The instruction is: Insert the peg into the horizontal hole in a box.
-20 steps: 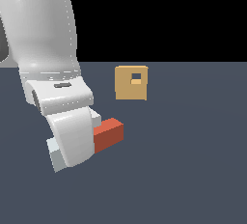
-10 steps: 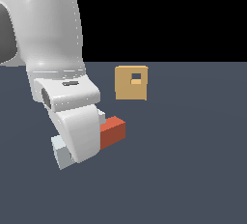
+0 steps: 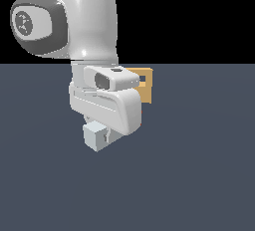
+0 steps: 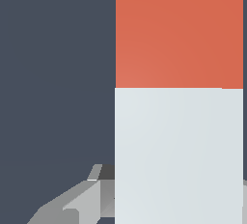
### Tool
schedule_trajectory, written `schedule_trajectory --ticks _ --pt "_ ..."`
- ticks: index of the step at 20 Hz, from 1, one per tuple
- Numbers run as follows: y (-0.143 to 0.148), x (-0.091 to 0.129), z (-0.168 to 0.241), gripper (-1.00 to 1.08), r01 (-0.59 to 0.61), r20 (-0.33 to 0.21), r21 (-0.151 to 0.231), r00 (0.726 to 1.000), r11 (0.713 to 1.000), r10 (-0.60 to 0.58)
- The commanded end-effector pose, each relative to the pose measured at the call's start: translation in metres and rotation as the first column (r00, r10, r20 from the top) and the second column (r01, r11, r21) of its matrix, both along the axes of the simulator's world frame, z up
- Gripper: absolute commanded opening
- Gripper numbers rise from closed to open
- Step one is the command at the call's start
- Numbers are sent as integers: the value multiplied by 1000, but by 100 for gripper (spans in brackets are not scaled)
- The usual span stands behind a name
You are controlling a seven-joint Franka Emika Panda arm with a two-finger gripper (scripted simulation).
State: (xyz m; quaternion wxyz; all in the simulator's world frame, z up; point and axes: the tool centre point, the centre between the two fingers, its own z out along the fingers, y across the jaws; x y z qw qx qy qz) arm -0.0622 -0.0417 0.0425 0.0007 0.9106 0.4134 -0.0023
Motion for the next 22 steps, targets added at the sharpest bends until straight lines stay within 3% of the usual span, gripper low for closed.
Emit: schedule_trajectory --ticks 1,6,11,22 --pt "19 18 9 -100 -63 4 -1 998 998 63" --pt "66 53 24 -100 -208 3 -1 978 978 208" --pt "118 81 40 -100 -348 3 0 937 937 348" --pt "199 107 61 -100 -539 4 2 842 842 539"
